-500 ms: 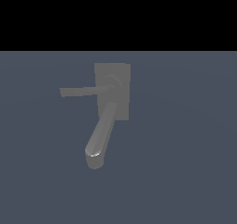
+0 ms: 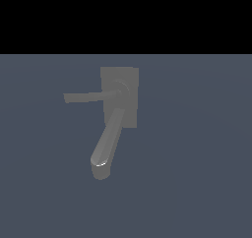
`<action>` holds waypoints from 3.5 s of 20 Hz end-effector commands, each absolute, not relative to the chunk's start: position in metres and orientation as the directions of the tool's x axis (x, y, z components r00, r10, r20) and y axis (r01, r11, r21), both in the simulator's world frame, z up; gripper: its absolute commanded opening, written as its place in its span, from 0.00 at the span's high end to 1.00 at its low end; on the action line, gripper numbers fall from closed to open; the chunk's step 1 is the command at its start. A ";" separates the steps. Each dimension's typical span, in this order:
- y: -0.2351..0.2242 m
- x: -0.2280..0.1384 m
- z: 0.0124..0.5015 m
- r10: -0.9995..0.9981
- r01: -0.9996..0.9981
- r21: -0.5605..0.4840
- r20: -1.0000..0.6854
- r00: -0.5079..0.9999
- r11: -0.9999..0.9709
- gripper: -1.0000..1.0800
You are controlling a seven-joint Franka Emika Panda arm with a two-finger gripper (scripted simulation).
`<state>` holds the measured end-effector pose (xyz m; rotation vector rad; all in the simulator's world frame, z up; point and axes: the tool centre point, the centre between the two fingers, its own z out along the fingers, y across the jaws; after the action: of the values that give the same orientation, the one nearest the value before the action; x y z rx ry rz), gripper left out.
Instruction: Turn on the faucet by rotating a designated handle.
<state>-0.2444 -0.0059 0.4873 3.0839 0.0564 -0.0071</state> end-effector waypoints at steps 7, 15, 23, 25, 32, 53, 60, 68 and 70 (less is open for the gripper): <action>-0.010 -0.240 0.497 0.034 0.027 0.159 0.037 0.999 -0.987 1.00; -0.016 -0.232 0.524 0.031 -0.024 0.362 0.146 0.989 -0.932 1.00; -0.011 -0.222 0.571 0.090 -0.118 0.630 0.289 0.953 -0.767 1.00; -0.006 -0.219 0.584 0.117 -0.143 0.689 0.317 0.941 -0.711 1.00; 0.022 -0.208 0.623 0.241 -0.223 0.850 0.370 0.897 -0.477 1.00; 0.180 -0.138 0.625 0.612 -0.276 0.902 0.017 0.790 0.332 1.00; 0.227 -0.099 0.569 0.626 -0.220 0.797 -0.238 0.742 0.563 1.00; 0.255 -0.053 0.474 0.544 -0.123 0.629 -0.538 0.644 0.768 1.00; 0.257 -0.045 0.450 0.514 -0.099 0.588 -0.598 0.615 0.803 1.00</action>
<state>-0.0516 0.2549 0.4692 0.5802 0.7965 0.3983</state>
